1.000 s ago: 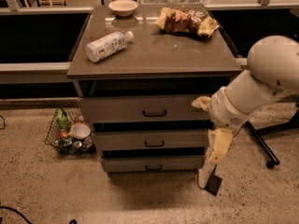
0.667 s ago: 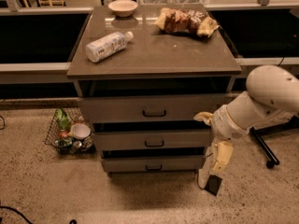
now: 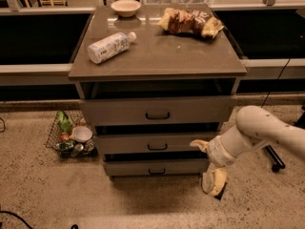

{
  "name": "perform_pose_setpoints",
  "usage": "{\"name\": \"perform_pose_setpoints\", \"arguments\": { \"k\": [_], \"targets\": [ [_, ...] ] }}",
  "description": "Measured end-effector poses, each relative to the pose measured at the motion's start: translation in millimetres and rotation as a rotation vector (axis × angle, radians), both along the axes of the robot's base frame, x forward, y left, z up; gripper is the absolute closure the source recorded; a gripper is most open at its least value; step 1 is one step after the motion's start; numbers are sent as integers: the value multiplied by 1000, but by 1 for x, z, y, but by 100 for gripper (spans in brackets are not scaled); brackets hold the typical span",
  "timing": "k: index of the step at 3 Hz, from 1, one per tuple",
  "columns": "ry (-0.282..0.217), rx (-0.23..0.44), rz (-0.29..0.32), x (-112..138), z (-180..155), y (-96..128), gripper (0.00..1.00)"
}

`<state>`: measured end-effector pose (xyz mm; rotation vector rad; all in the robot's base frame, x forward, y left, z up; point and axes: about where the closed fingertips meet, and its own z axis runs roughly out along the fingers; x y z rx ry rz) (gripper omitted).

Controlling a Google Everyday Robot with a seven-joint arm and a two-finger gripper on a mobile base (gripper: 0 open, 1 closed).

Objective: Open bottom drawer

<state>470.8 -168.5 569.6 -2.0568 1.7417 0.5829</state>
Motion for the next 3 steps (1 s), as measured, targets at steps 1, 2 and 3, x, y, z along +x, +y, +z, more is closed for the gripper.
{"name": "perform_pose_setpoints", "arguments": {
  "k": [1, 2, 3],
  "targets": [
    [-26, 14, 13, 1, -55, 12, 0],
    [-22, 15, 14, 1, -57, 13, 0],
    [-25, -13, 3, 14, -103, -2, 0]
  ]
}}
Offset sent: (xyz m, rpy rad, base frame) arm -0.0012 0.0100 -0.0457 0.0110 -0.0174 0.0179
